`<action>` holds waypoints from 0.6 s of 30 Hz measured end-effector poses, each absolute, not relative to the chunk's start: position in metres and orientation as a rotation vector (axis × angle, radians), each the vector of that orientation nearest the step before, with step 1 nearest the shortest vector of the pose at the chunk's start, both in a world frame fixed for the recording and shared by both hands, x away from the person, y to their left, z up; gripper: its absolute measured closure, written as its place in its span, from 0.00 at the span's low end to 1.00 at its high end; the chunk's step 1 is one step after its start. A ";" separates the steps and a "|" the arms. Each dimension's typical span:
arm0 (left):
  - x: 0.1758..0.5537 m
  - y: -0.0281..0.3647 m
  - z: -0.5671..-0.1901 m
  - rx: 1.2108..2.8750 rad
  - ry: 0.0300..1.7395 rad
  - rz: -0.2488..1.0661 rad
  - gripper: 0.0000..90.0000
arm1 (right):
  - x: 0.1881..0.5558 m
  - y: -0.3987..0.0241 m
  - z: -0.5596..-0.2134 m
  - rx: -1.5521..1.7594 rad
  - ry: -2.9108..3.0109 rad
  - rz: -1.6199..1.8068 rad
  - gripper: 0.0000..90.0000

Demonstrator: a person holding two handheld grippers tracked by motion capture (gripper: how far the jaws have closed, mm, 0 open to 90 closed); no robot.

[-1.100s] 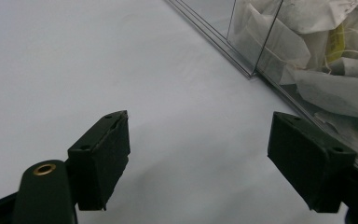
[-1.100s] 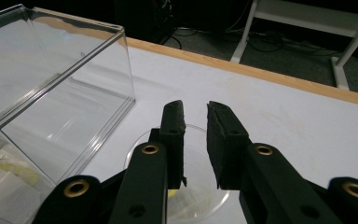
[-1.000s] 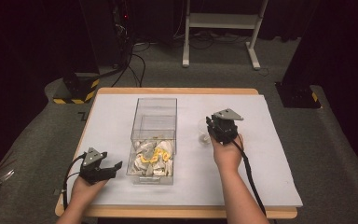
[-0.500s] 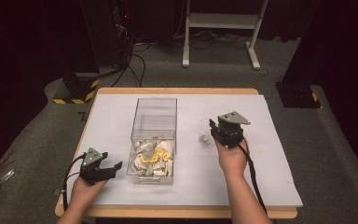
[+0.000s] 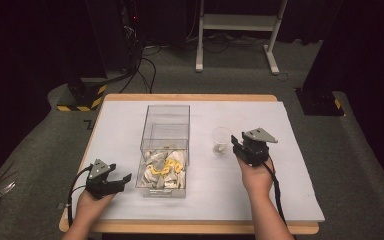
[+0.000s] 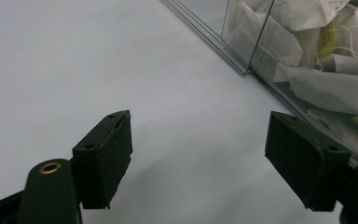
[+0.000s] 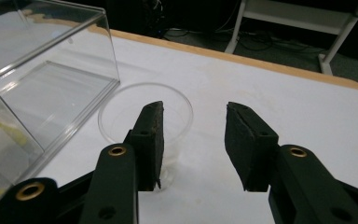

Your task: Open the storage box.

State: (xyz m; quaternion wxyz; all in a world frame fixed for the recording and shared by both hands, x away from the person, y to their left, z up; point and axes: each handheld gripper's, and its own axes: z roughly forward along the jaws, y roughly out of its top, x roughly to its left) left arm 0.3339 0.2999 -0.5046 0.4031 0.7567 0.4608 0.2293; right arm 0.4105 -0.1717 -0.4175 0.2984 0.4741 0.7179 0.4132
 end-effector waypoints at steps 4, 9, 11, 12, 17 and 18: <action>0.335 0.299 -0.505 1.915 1.163 0.575 0.27 | 0.404 -0.179 -0.427 1.261 1.915 1.081 0.62; 0.335 0.300 -0.505 1.912 1.166 0.570 0.27 | 0.395 -0.187 -0.442 1.285 1.931 1.056 0.62; 0.335 0.300 -0.505 1.912 1.166 0.570 0.27 | 0.393 -0.190 -0.448 1.289 1.939 1.047 0.61; 0.335 0.300 -0.505 1.917 1.163 0.572 0.27 | 0.391 -0.191 -0.451 1.295 1.940 1.046 0.61; 0.335 0.301 -0.504 1.916 1.159 0.575 0.27 | 0.383 -0.197 -0.466 1.315 1.961 1.022 0.61; 0.334 0.300 -0.504 1.913 1.160 0.574 0.28 | 0.382 -0.198 -0.468 1.318 1.964 1.017 0.61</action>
